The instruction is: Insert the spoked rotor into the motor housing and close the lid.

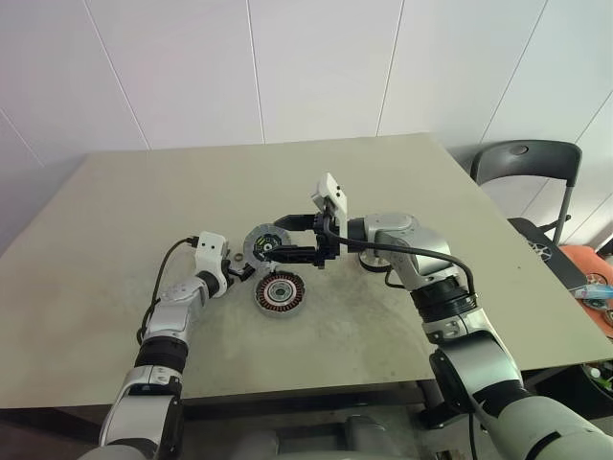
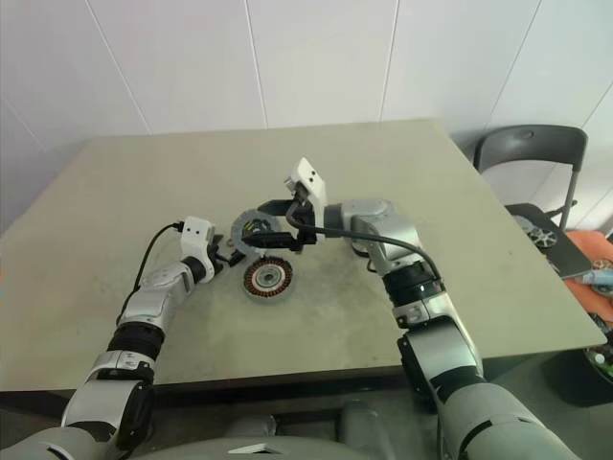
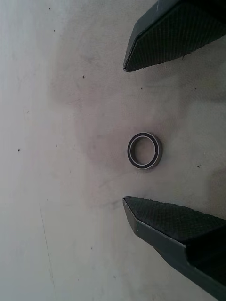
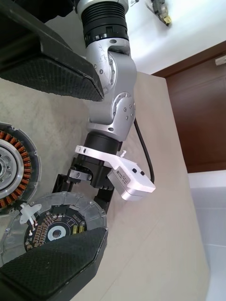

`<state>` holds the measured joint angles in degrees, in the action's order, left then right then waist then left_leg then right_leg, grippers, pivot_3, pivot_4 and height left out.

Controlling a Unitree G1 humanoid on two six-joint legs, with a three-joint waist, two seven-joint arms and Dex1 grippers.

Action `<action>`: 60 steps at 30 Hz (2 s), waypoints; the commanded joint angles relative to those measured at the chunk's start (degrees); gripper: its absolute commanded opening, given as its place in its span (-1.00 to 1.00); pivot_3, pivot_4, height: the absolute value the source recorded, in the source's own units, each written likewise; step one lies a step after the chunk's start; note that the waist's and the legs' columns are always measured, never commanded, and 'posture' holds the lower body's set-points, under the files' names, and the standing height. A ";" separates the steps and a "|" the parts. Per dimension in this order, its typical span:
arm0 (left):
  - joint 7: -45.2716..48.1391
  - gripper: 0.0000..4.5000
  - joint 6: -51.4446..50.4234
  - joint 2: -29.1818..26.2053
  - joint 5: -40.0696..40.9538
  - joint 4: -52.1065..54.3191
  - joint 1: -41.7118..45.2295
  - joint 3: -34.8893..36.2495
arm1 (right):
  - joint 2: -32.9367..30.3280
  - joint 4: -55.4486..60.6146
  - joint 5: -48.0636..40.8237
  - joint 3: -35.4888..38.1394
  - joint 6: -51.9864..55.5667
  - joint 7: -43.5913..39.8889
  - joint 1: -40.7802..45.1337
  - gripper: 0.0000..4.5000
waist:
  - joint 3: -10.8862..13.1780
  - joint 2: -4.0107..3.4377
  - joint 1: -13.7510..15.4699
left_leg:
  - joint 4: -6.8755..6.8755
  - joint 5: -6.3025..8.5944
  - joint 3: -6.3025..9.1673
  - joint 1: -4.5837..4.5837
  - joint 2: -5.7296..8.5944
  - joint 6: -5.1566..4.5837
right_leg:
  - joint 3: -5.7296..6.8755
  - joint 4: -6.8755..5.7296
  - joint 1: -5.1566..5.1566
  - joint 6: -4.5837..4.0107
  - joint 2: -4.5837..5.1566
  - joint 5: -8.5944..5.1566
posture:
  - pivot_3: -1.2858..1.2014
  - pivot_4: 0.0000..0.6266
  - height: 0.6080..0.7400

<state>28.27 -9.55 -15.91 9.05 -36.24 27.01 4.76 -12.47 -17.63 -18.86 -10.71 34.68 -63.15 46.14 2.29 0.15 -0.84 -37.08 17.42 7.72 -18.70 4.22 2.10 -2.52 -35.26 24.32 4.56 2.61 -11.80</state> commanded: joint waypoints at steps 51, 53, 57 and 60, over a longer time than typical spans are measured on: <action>21.98 -0.70 -7.51 -4.15 24.82 32.89 -9.35 7.32 | -3.97 3.22 -0.31 -2.45 -1.26 -3.32 -2.05 1.00 | 0.02 0.01 -0.09 | -0.02 0.00 -0.05 -0.17 0.00 0.00 | -0.03 0.08 0.09 -0.02 -0.01 -0.01 | 0.03 -1.00 1.00; 22.92 -0.70 -6.43 -6.55 21.22 33.19 -10.56 4.43 | -5.22 2.63 1.45 -3.82 -1.91 -3.45 -2.13 1.00 | 0.02 0.01 -0.05 | -0.02 0.00 -0.06 -0.16 0.00 0.00 | -0.03 0.07 0.09 -0.02 -0.02 -0.01 | 0.03 -1.00 1.00; 23.44 -0.70 -5.02 -8.52 16.93 31.98 -11.49 0.59 | -7.24 1.22 4.47 -6.31 -3.81 -3.71 -2.39 1.00 | 0.02 0.01 0.06 | -0.04 0.00 -0.10 -0.08 0.00 -0.01 | -0.04 0.09 -0.01 0.13 -0.03 -0.11 | 0.03 -1.00 1.00; 23.03 -0.70 -4.28 -8.62 14.42 30.69 -11.69 -1.48 | -7.27 0.76 4.66 -5.78 -3.75 -3.12 -2.28 1.00 | 0.02 0.01 0.07 | -0.05 0.00 -0.09 -0.08 -0.01 -0.01 | -0.05 0.08 -0.01 0.15 -0.03 -0.13 | 0.03 -1.00 1.00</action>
<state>51.32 -15.32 -24.07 24.93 -5.69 14.65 3.93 -19.64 -17.36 -14.15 -17.18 31.91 -66.34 42.90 2.31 0.16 -0.77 -37.13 17.41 7.63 -18.78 4.21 2.09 -2.57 -35.18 24.32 4.71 2.57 -11.92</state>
